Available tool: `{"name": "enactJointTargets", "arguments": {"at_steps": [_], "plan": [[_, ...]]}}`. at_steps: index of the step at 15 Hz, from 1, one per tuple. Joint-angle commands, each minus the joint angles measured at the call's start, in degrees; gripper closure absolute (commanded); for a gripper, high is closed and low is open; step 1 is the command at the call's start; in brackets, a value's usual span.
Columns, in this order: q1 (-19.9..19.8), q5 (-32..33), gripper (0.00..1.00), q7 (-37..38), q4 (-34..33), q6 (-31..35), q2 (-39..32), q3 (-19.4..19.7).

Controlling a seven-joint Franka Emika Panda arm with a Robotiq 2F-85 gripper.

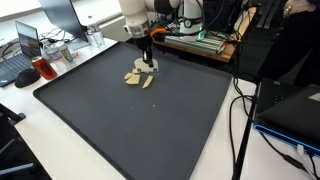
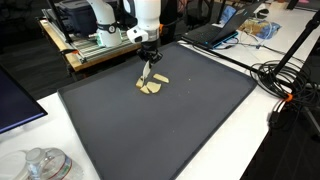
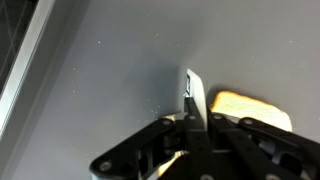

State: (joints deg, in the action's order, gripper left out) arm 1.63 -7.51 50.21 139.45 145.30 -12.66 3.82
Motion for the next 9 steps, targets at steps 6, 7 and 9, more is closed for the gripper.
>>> {"name": "enactJointTargets", "arguments": {"at_steps": [6,7,9], "plan": [[-0.04,1.66,0.99,3.16,1.75,2.52,8.91,-0.29],[-0.17,1.43,0.99,3.46,1.71,3.12,9.09,-0.39],[-0.69,0.42,0.99,3.80,1.69,4.52,8.97,-0.23]]}}
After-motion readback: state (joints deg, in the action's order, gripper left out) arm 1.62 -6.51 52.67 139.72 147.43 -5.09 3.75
